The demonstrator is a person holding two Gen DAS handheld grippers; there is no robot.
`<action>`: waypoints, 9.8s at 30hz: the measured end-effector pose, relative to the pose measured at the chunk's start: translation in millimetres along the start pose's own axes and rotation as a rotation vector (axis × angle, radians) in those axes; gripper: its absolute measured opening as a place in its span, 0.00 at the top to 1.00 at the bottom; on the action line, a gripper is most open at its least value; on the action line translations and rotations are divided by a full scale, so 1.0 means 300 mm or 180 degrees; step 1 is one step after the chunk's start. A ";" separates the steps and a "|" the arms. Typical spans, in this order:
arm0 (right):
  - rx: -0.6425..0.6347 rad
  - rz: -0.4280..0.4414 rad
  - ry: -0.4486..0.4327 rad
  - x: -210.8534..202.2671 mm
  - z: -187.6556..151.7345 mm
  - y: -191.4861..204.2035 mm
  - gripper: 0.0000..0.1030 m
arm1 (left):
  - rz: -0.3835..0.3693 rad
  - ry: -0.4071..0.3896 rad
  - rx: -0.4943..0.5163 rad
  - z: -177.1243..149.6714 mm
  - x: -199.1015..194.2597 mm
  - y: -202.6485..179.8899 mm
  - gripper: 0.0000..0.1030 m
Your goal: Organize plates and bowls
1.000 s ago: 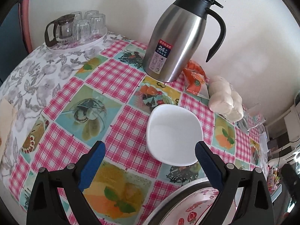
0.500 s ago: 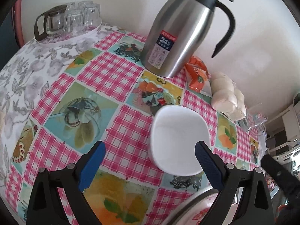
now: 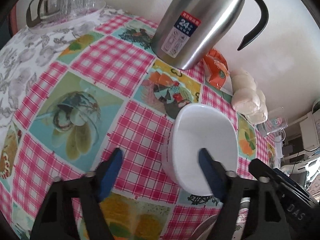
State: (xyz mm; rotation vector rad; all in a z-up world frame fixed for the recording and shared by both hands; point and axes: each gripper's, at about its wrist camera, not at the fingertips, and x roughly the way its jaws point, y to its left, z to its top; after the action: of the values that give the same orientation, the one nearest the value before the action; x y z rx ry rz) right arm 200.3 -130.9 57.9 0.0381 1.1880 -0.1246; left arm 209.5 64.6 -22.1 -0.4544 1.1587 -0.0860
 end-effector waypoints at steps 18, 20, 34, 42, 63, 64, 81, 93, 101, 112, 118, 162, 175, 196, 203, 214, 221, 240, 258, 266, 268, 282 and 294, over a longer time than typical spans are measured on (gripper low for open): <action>-0.0211 -0.0140 0.0224 0.097 -0.009 0.113 0.63 | -0.0278 0.0180 -0.0263 -0.029 0.056 0.034 0.62; -0.0239 -0.0146 0.0254 0.110 -0.007 0.129 0.69 | -0.0299 0.0181 -0.0298 -0.030 0.054 0.044 0.62; -0.0162 0.0024 0.0461 0.189 -0.008 0.154 0.88 | -0.0457 0.0199 -0.0429 -0.032 0.063 0.078 0.62; -0.0307 0.0079 0.0396 0.156 -0.015 0.176 0.90 | -0.0584 0.0265 -0.0457 -0.027 0.050 0.086 0.79; -0.0101 0.0421 -0.0367 -0.192 -0.077 0.052 0.90 | -0.0610 -0.0208 -0.0001 -0.037 -0.249 -0.094 0.80; -0.0081 0.0432 -0.0407 -0.211 -0.083 0.040 0.90 | -0.0570 -0.0254 0.0107 -0.047 -0.277 -0.126 0.80; 0.0410 0.0686 -0.1263 -0.513 -0.256 -0.233 0.88 | -0.0523 -0.0711 0.0860 -0.201 -0.539 -0.394 0.79; 0.0664 0.0881 -0.1316 -0.523 -0.384 -0.325 0.86 | -0.0332 -0.0679 0.1105 -0.311 -0.553 -0.469 0.79; 0.0667 0.0900 -0.1249 -0.512 -0.441 -0.341 0.85 | -0.0176 -0.0623 0.1200 -0.372 -0.532 -0.478 0.79; 0.0614 0.1048 -0.1071 -0.476 -0.472 -0.334 0.84 | -0.0086 -0.0509 0.1171 -0.407 -0.510 -0.442 0.79; 0.0649 0.1055 -0.0919 -0.433 -0.477 -0.339 0.84 | -0.0064 -0.0384 0.1166 -0.412 -0.474 -0.434 0.79; 0.0811 0.1172 -0.0159 -0.241 -0.501 -0.379 0.81 | 0.0323 0.0212 0.1178 -0.460 -0.299 -0.440 0.78; 0.0823 0.1177 -0.0139 -0.239 -0.501 -0.381 0.81 | 0.0319 0.0222 0.1165 -0.462 -0.295 -0.440 0.75; 0.0805 0.1197 -0.0282 -0.287 -0.499 -0.393 0.79 | 0.0259 0.0104 0.1143 -0.456 -0.340 -0.447 0.66; 0.0808 0.1205 -0.0313 -0.298 -0.498 -0.393 0.79 | 0.0268 0.0112 0.1135 -0.456 -0.338 -0.446 0.65; 0.0817 0.1291 -0.0381 -0.320 -0.499 -0.395 0.79 | 0.0244 0.0130 0.1132 -0.454 -0.335 -0.445 0.65; 0.0862 0.1257 -0.0487 -0.349 -0.497 -0.424 0.79 | 0.0196 -0.0012 0.1077 -0.442 -0.381 -0.441 0.56; 0.1021 0.0974 -0.0533 -0.327 -0.491 -0.486 0.15 | 0.0553 -0.0376 0.0704 -0.398 -0.440 -0.370 0.20; 0.0997 0.0952 -0.0596 -0.325 -0.492 -0.488 0.00 | 0.0686 -0.0432 0.0555 -0.395 -0.434 -0.346 0.05; 0.1013 0.0968 -0.0589 -0.323 -0.496 -0.500 0.00 | 0.0652 -0.0452 0.0559 -0.408 -0.435 -0.372 0.05; 0.1032 0.0996 -0.0585 -0.320 -0.496 -0.516 0.00 | 0.0637 -0.0456 0.0582 -0.415 -0.435 -0.389 0.05; 0.1530 0.0869 -0.0570 -0.278 -0.535 -0.751 0.00 | 0.0577 -0.0552 0.0816 -0.476 -0.440 -0.541 0.05; 0.1909 0.0778 -0.0561 -0.242 -0.578 -0.920 0.00 | 0.0394 -0.0482 0.1420 -0.531 -0.372 -0.817 0.05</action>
State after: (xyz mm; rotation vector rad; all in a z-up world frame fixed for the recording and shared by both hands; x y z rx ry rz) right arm -18.8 -382.8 70.3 0.6835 0.9274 -0.2595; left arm 61.6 -172.5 118.6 0.0062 0.9797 -0.1945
